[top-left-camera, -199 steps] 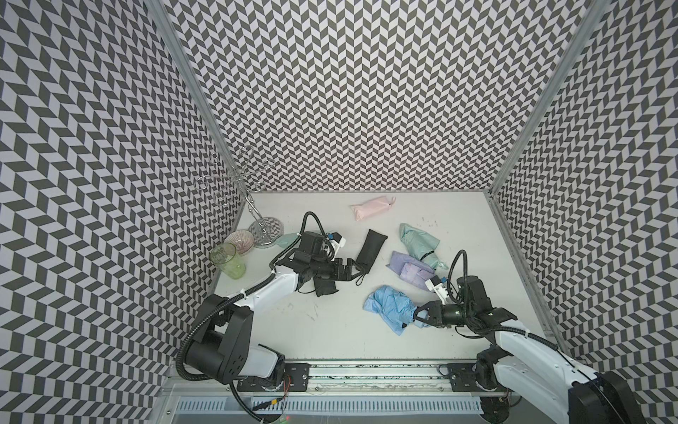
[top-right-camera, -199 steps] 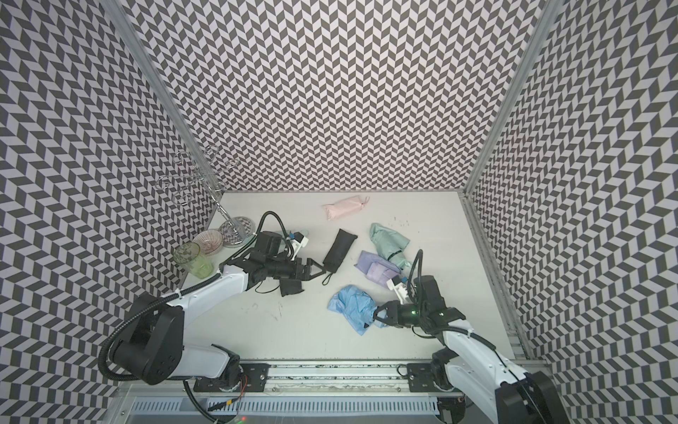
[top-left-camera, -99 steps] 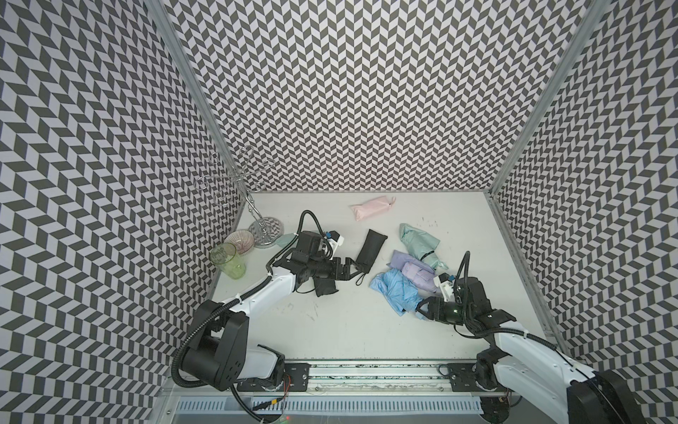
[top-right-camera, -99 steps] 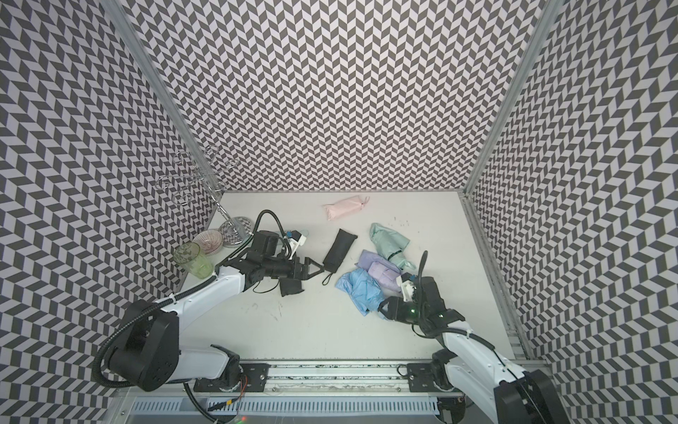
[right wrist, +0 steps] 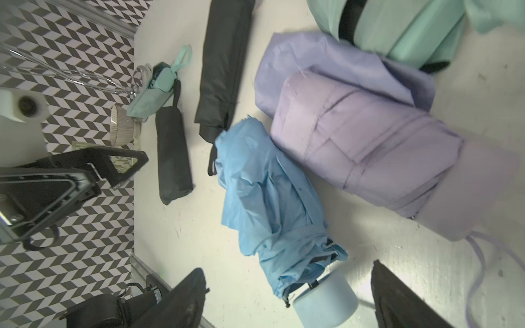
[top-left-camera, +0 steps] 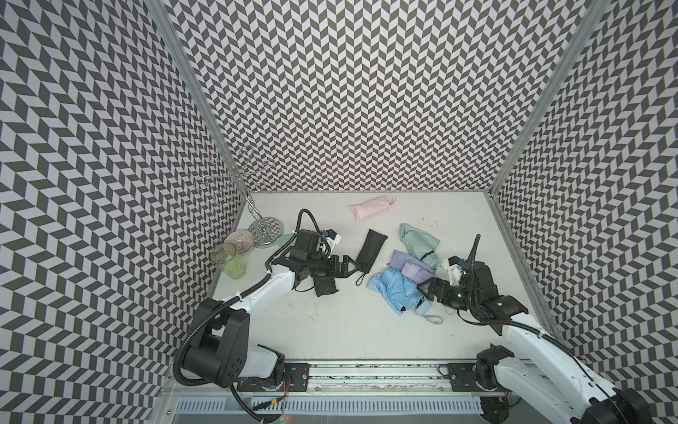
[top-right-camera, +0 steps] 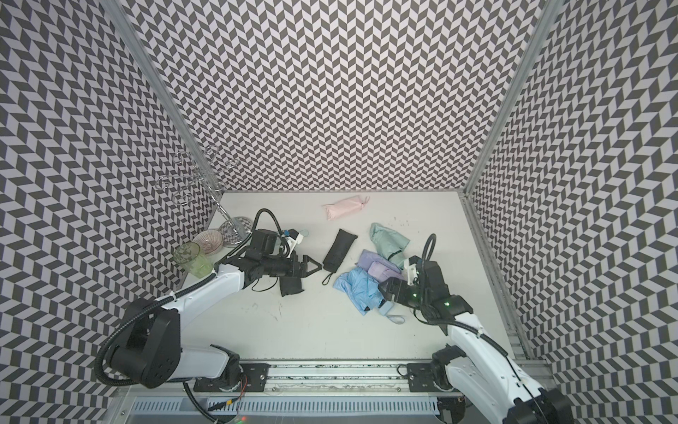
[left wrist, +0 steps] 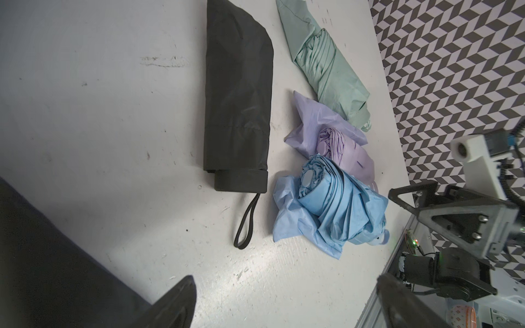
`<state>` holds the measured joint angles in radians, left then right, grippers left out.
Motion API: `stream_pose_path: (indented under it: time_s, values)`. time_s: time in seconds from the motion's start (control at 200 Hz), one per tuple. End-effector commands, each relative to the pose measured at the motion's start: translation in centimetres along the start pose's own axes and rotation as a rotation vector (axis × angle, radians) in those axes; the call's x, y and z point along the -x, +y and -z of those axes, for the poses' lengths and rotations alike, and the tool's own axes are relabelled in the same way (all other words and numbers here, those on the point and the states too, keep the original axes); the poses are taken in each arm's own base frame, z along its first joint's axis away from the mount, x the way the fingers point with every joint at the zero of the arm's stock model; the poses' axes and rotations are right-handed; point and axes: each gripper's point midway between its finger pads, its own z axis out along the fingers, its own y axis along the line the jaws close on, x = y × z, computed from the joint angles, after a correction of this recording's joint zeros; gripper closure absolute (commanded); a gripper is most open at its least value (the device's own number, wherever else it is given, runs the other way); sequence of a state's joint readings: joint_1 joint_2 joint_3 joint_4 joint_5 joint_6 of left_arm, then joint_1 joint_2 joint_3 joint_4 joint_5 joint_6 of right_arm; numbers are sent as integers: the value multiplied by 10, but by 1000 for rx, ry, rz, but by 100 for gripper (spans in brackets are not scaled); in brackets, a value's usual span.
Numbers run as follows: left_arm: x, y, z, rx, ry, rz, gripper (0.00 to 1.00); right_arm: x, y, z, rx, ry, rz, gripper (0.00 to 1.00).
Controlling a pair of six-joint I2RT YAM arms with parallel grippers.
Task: Take umbrellas out of sleeves
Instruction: Place the umbrella in the umbrella sleeve, then pick up the umbrella from the center of the board.
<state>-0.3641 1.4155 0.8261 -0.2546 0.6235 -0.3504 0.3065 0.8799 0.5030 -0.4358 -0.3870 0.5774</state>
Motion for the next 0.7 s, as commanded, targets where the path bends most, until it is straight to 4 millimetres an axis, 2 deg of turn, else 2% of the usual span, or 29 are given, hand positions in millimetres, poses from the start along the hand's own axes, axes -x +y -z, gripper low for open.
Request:
stream_pose_path:
  time_s: [0.0, 0.095, 0.31, 0.501, 0.616, 0.696]
  values:
    - [18, 10, -8, 60, -7, -25, 0, 15, -1, 8, -86, -8, 35, 10]
    - [29, 16, -23, 111, 14, -51, 0, 23, 12, 10, -58, 1, 74, 10]
    - [57, 26, -77, 243, 102, -156, 0, 35, 36, 10, 29, 6, 97, 11]
    - [77, 47, -122, 397, 150, -255, 0, 45, 46, 13, 43, -6, 130, 10]
    - [88, 61, -141, 452, 160, -268, 0, 46, 52, 13, 63, 9, 141, 11]
    - [89, 70, -155, 484, 191, -288, 3, 45, 53, 11, 69, 21, 149, 11]
